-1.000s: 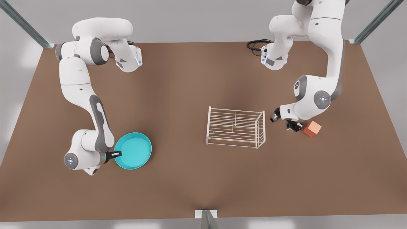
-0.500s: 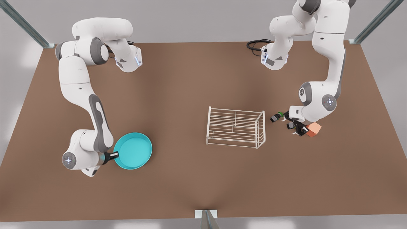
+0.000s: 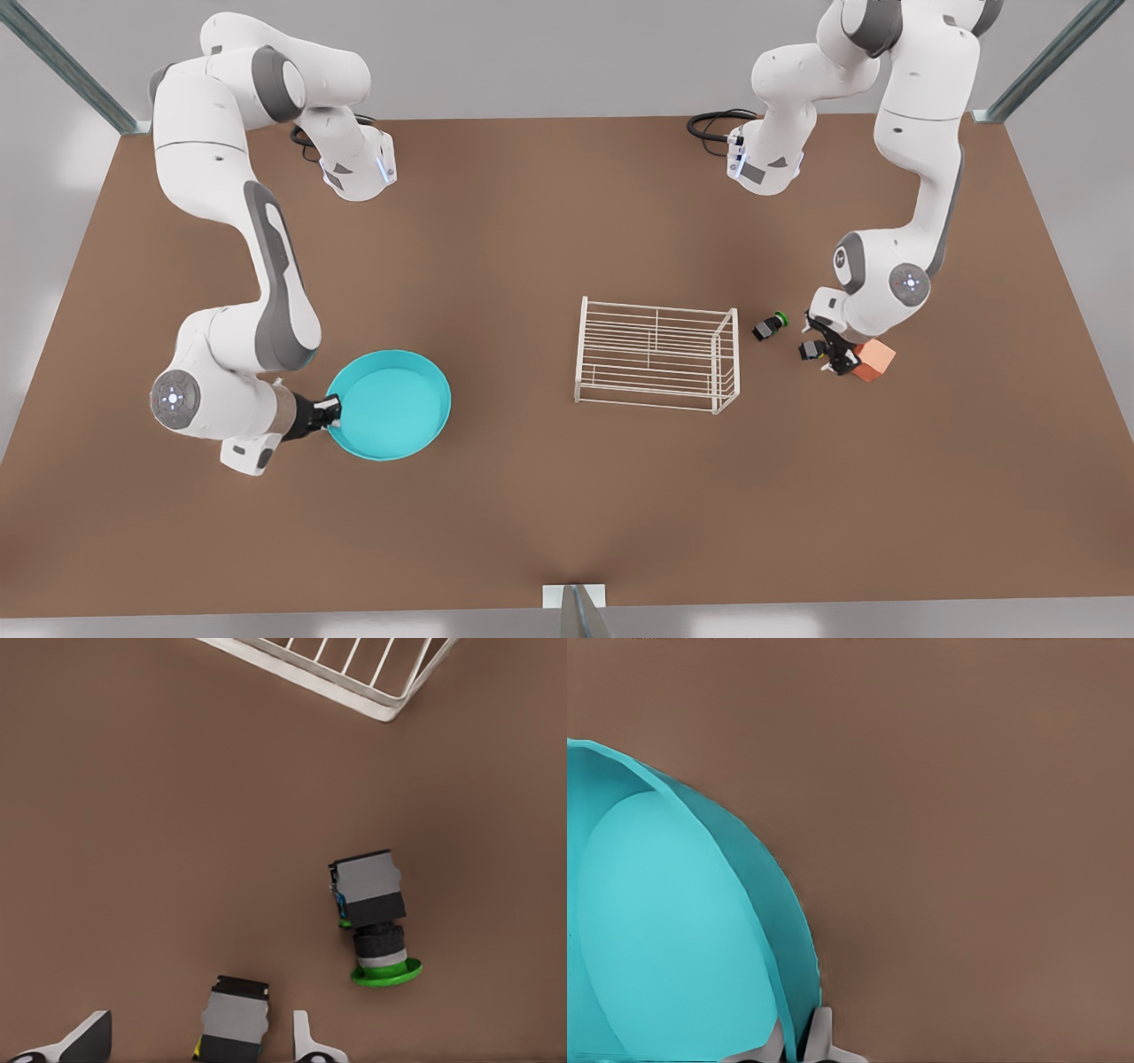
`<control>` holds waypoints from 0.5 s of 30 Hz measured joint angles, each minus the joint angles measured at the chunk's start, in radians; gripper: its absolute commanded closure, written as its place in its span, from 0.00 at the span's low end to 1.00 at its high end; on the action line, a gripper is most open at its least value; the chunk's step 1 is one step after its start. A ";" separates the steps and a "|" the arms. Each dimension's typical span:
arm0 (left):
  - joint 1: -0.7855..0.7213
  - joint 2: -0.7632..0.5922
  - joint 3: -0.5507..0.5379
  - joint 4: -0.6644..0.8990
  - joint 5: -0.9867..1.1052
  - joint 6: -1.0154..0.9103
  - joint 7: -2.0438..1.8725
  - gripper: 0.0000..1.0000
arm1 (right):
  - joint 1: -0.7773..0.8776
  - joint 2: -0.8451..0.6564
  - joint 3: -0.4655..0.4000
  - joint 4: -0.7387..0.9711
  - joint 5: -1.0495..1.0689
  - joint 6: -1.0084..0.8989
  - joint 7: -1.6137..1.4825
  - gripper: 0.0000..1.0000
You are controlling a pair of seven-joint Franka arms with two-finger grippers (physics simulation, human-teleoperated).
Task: Place the plate on the shelf with right arm and place the red button switch in the plate with left arm
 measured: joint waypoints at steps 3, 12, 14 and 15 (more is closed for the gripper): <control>0.000 0.018 0.000 -0.025 0.004 0.048 0.034 0.00 | 0.004 -0.045 0.079 0.007 -0.005 -0.050 0.050 0.76; 0.032 0.072 0.000 -0.065 0.034 0.193 0.111 0.00 | 0.283 -0.109 0.145 0.083 -0.023 -0.169 0.353 0.76; 0.036 0.078 0.000 -0.066 0.039 0.215 0.124 0.00 | 0.334 -0.109 0.150 0.092 -0.023 -0.175 0.437 0.76; 0.039 0.079 0.000 -0.066 0.041 0.223 0.130 0.00 | 0.352 -0.106 0.150 0.095 -0.024 -0.172 0.480 0.76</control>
